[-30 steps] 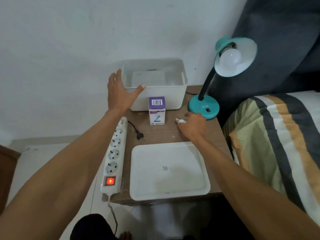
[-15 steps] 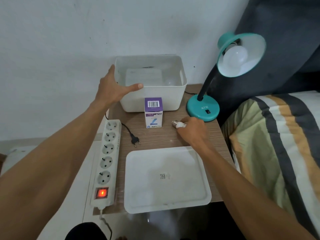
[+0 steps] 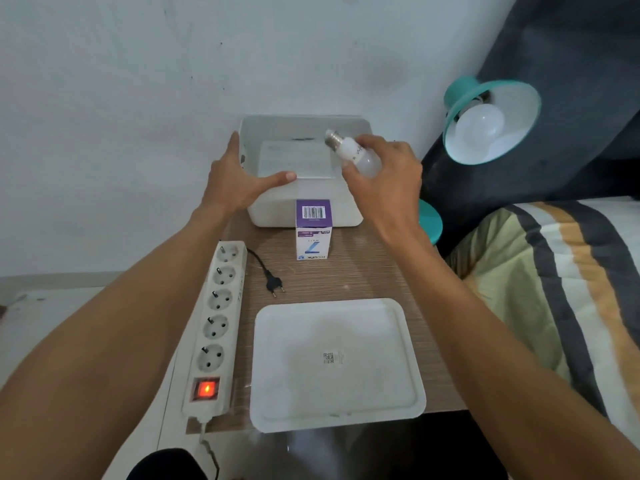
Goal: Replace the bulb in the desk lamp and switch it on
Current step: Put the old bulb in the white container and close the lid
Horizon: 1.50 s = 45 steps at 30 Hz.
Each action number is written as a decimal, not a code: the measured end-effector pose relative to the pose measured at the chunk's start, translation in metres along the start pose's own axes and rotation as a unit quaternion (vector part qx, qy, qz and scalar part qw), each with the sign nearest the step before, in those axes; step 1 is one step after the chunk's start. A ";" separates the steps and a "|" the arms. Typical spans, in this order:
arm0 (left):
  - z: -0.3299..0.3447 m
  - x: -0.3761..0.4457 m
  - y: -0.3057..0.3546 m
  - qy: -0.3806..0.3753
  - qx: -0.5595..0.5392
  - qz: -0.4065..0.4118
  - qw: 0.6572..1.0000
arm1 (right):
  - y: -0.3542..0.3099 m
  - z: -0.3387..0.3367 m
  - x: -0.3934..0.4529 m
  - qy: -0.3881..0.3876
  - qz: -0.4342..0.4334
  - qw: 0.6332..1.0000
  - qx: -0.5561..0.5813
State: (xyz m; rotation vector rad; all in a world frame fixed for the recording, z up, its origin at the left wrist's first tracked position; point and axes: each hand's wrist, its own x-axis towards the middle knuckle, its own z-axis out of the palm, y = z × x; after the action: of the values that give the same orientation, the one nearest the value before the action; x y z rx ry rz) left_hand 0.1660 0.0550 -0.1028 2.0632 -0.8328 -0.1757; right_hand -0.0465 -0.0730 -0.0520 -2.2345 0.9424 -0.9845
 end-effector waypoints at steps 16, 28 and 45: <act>0.006 0.001 -0.003 0.024 -0.006 0.007 1.000 | 0.011 0.054 0.063 -0.235 0.004 0.972 0.005; 0.007 0.003 -0.006 0.019 0.006 -0.012 1.000 | 0.024 0.056 0.077 -0.340 0.002 0.940 0.008; 0.002 0.001 0.001 -0.022 0.020 -0.052 0.998 | 0.026 0.057 0.068 -0.262 0.037 0.960 0.086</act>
State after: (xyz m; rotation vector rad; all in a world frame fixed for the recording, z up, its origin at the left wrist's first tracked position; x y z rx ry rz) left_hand 0.1653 0.0523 -0.1029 2.1493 -0.7610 -0.2648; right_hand 0.0214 -0.1308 -0.0755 -2.1308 0.6631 -0.3826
